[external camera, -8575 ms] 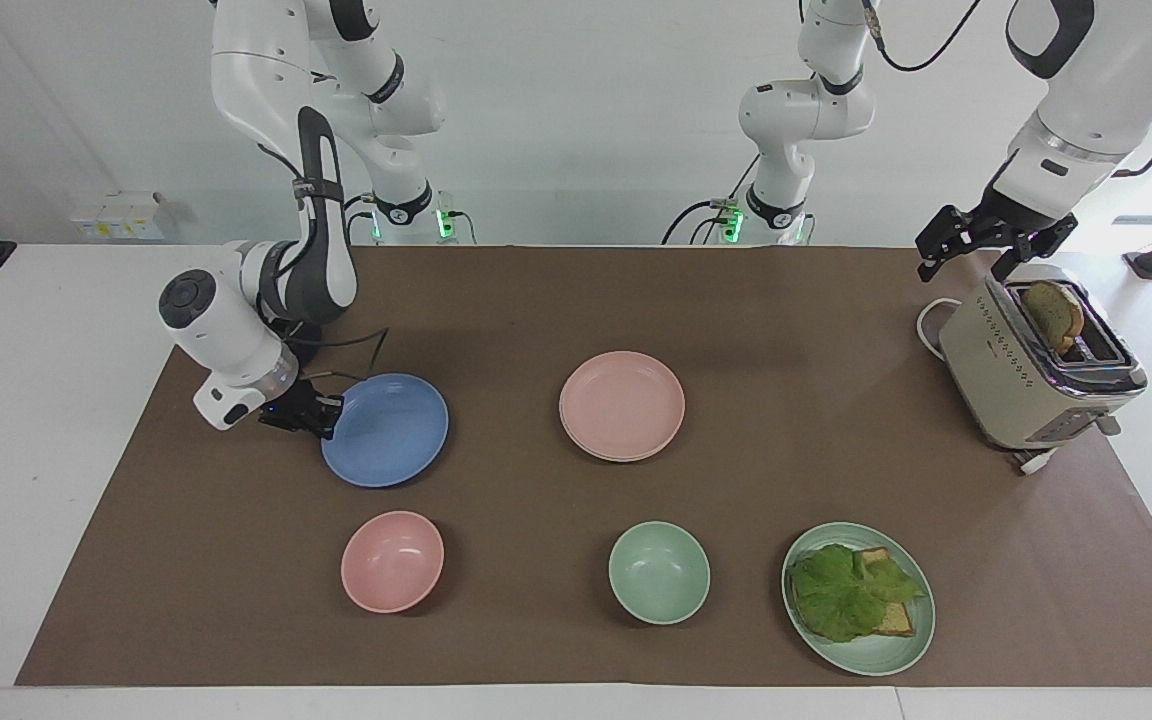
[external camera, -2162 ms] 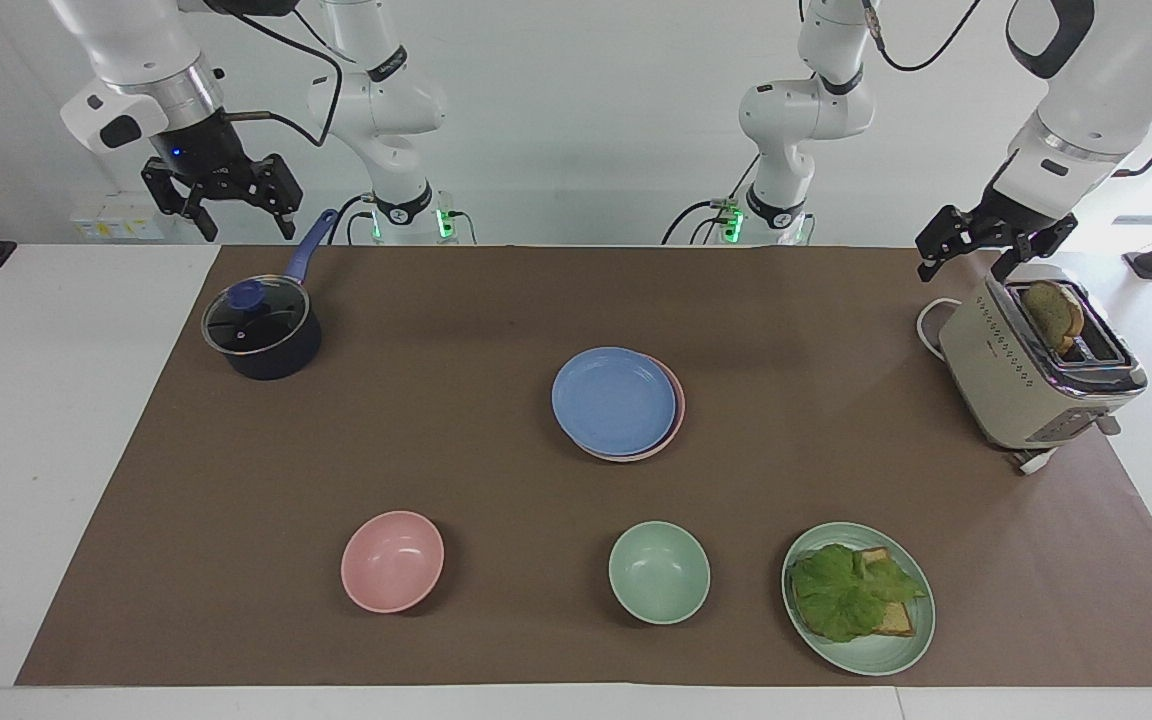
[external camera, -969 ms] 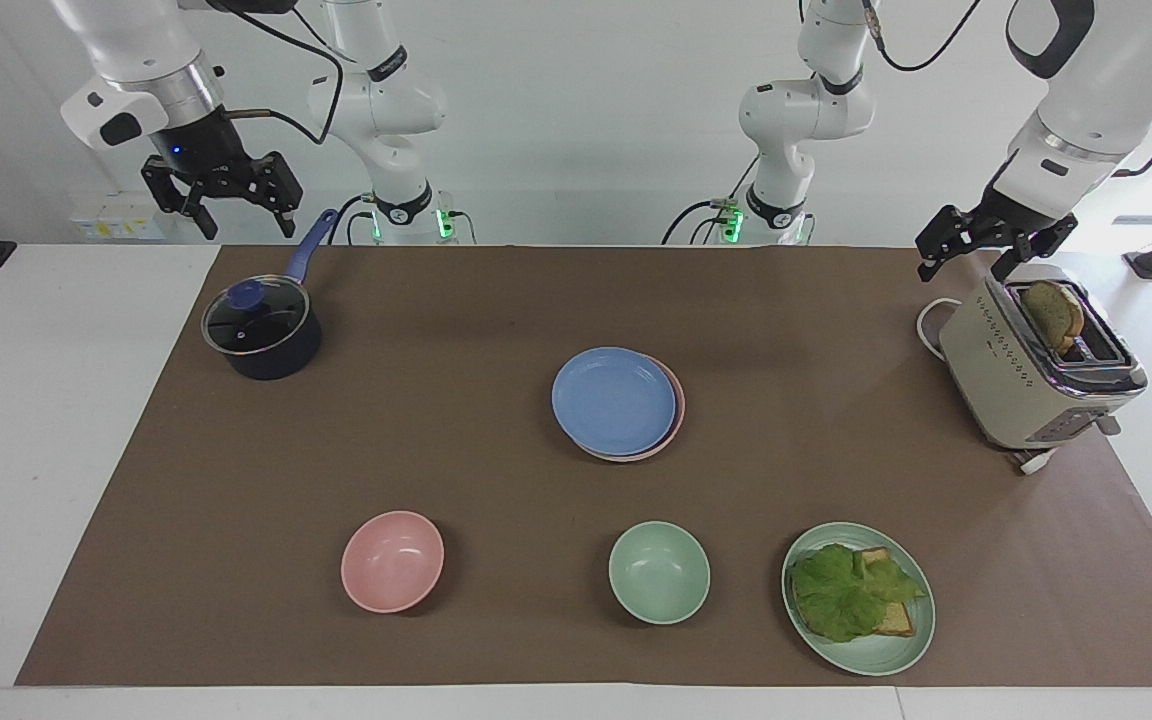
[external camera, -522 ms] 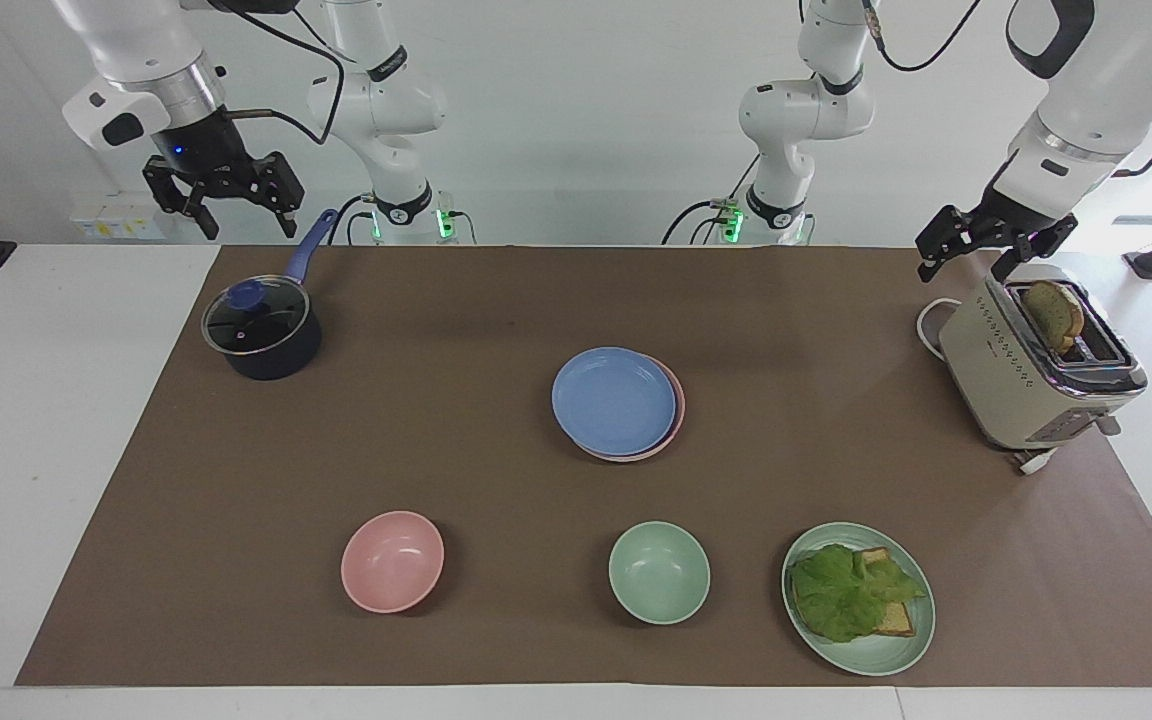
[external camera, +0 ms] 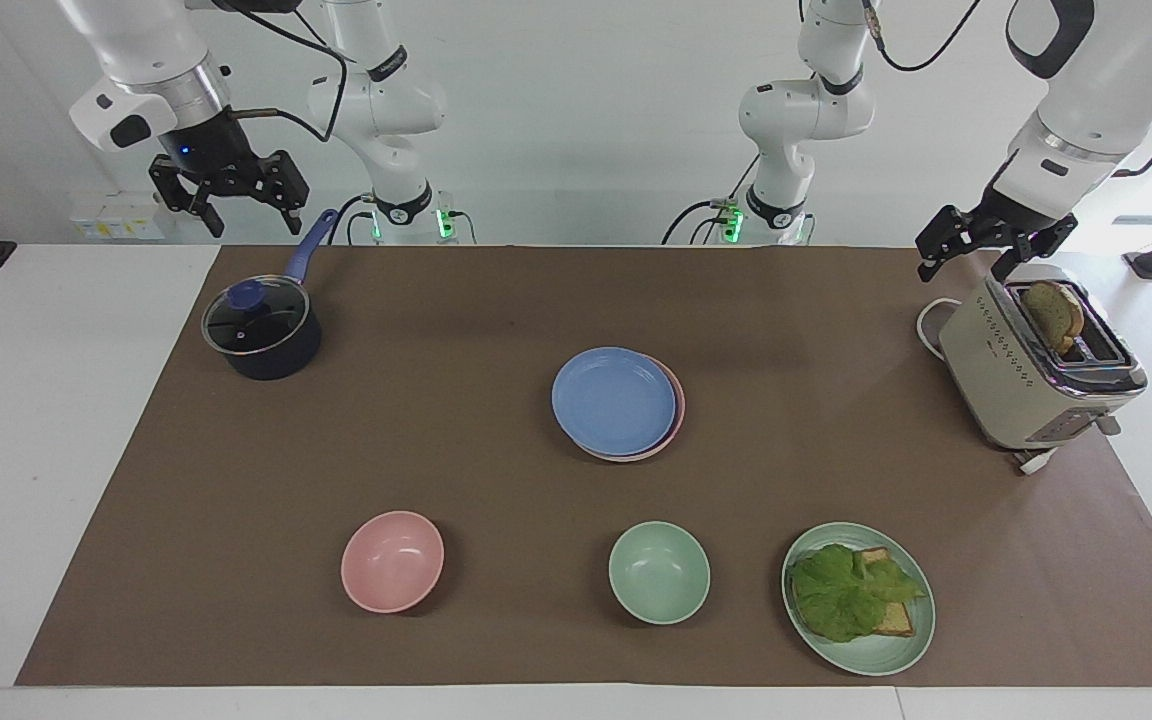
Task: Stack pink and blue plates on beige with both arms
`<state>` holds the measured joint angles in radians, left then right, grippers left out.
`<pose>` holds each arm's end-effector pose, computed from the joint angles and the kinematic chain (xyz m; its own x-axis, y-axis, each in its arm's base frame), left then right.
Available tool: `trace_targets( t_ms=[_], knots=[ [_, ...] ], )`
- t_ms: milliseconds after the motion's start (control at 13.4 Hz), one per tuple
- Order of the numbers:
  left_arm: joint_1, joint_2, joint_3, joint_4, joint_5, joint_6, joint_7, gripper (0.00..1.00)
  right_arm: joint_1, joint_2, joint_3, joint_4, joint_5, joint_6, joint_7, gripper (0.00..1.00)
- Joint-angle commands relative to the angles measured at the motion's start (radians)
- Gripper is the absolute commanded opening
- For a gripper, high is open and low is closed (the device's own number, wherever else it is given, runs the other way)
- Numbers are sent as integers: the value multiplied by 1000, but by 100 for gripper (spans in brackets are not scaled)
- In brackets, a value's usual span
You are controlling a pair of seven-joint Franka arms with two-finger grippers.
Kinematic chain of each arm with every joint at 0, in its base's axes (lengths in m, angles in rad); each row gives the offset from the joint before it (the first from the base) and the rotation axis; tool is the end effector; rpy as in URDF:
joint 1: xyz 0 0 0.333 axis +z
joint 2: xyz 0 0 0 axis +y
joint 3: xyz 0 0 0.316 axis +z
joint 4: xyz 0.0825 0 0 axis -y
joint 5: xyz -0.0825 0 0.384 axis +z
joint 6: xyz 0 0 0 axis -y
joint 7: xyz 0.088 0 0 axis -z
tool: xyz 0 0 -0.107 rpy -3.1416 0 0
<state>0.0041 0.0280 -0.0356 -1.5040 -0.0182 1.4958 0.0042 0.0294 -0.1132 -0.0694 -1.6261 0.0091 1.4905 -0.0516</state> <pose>0.5556 -0.0193 0.6338 0.9987 -0.0371 -0.0361 -0.0364 -0.9992 0.0193 0.5101 -0.0217 0.6518 0.9997 0.0130 -0.0218 0.0126 -0.9998 -0.0181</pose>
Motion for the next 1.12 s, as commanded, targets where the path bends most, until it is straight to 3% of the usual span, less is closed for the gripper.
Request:
trace_targets(
  t_ms=[0,1044],
  knots=[
    [-1,-11,-3,-10,24,-9,-10,100,0,-5,7,6,-32,-13,-19,100],
    [-1,-11,-3,-10,24,-9,-10,100,0,-19,8,-18,-29,13,-11,100]
  ],
)
